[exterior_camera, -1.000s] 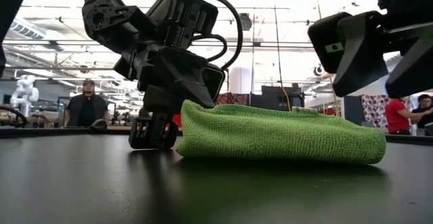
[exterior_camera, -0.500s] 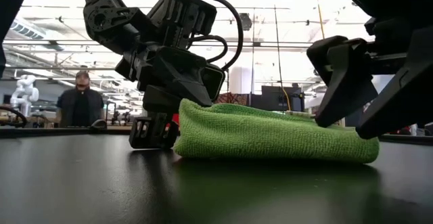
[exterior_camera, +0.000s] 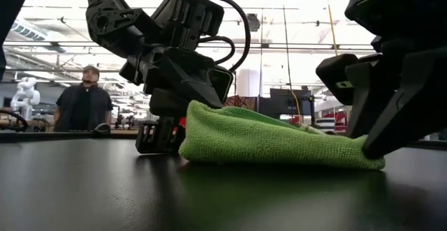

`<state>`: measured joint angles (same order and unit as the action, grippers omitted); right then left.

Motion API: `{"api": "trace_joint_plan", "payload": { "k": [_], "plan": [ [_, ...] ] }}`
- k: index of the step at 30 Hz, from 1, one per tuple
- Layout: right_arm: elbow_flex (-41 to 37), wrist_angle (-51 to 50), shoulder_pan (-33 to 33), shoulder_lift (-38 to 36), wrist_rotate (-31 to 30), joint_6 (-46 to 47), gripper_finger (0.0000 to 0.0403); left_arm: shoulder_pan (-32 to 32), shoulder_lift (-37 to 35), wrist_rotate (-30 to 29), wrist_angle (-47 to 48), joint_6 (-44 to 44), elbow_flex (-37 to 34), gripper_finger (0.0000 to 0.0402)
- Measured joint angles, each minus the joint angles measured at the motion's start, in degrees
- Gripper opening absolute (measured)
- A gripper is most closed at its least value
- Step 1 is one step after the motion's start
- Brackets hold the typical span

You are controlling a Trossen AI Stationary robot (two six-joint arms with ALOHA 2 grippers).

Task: Roll towel
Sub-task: Roll the green microfiber towel

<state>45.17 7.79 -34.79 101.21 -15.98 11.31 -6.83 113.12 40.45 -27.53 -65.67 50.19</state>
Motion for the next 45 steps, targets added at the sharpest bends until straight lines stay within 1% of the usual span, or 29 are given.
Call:
{"api": "trace_joint_plan", "payload": {
  "k": [3,5,11,13,15,17,21,24,27,29,32,36,38,41,45],
  "plan": [
    [0.0,-0.2,0.25,0.0,2.45,-0.15,0.0028,-0.03,0.02,-1.19,-0.39,-0.11,0.02,0.003],
    [0.0,-0.98,0.33,0.0,3.89,-0.23,0.0009,-0.04,0.02,-1.49,-0.51,-0.09,0.02,0.0051],
    [0.0,-2.12,0.33,-0.04,4.84,0.02,0.0007,0.54,0.09,-1.41,-2.11,0.22,0.0,0.0142],
    [0.0,-2.16,0.39,-0.04,5.83,0.05,0.0003,1.23,0.02,-0.03,-2.8,1.23,-0.02,0.017],
    [0.0,-2.19,0.46,-0.07,6.69,0.39,0.0003,1.84,-0.57,0.48,-2.47,2.81,-0.14,0.0192],
    [0.0,-2.21,0.61,-0.07,7.19,1.17,0.0003,2.25,-1.64,0.54,-1.59,4.82,-0.2,0.0203],
    [0.0,-2.03,0.72,-0.07,8.59,1.77,0.0003,2.12,-6.3,-0.14,4.99,12.2,-0.07,0.0208],
    [0.0,-2.03,0.72,-0.07,8.8,2.74,0.0003,-0.06,-9.98,-5.25,13.17,19.76,-0.09,0.0208],
    [0.0,-2.01,0.72,-0.07,8.83,2.99,0.0004,-3.31,-12.4,-10.58,17.53,24.77,0.5,0.0208],
    [0.0,-2.03,0.71,-0.07,8.83,3.03,0.0004,-5.5,-12.74,-13.32,17.85,25.48,0.64,0.0208],
    [0.0,-2.03,0.72,-0.07,8.85,3.04,0.0004,-8.16,-12.72,-19.84,17.86,24.12,0.92,0.0208],
    [0.0,-2.03,0.98,-0.07,8.9,3.04,0.0004,-9.9,-12.72,-28.21,18.17,22.69,0.92,0.0208],
    [0.0,-2.02,1.18,-0.07,8.99,3.04,0.0004,-10.48,-12.72,-31.48,18.07,22.67,0.92,0.0208],
    [-0.01,-2.01,1.7,-0.07,9.15,3.04,0.0004,-11.1,-12.73,-33.1,17.65,22.72,0.98,0.0209],
    [-0.02,-2.01,2.25,-0.07,9.2,3.04,0.0004,-11.74,-12.15,-33.41,17.83,22.75,1.03,0.0209]
  ]
}}
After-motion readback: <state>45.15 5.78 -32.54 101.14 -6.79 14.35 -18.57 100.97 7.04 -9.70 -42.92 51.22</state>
